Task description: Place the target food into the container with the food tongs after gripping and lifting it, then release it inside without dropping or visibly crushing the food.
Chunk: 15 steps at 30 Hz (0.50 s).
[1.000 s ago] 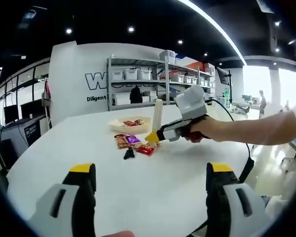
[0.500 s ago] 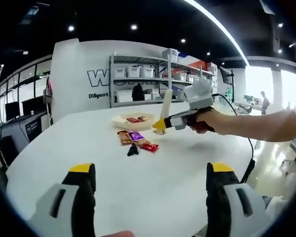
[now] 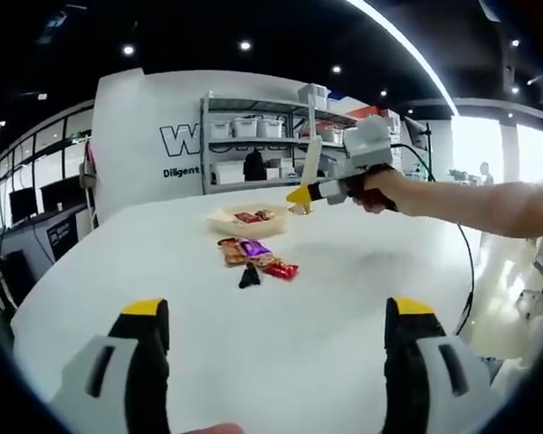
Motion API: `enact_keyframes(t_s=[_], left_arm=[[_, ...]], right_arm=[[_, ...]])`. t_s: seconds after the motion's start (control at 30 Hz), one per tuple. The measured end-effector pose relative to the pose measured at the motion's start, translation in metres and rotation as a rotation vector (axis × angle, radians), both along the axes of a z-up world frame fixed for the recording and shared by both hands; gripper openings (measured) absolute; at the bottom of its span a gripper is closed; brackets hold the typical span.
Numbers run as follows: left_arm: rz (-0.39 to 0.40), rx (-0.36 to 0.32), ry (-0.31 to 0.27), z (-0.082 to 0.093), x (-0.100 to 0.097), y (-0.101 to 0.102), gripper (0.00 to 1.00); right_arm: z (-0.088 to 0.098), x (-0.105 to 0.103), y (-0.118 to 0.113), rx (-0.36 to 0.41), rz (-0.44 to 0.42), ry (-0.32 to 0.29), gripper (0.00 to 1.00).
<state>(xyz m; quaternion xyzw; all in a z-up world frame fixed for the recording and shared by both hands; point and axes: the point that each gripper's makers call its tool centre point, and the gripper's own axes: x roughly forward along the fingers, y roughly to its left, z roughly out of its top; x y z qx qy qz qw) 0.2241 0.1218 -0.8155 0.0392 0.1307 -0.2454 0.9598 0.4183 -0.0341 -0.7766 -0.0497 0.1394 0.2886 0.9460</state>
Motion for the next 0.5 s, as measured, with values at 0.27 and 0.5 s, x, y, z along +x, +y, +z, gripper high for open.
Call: enact_keyframes(t_s=[0.27,0.5], left_arm=[[0.006,-0.002,0.057,-0.014,0.003,0.001,0.99],[0.015,-0.008,0.062,-0.016,0.009,0.006,0.99]], right_arm=[[0.007,0.025,0.0,0.029,-0.01,0.017,0.14],[-0.005,0.052,0.0,0.075,-0.05,0.082,0.12]])
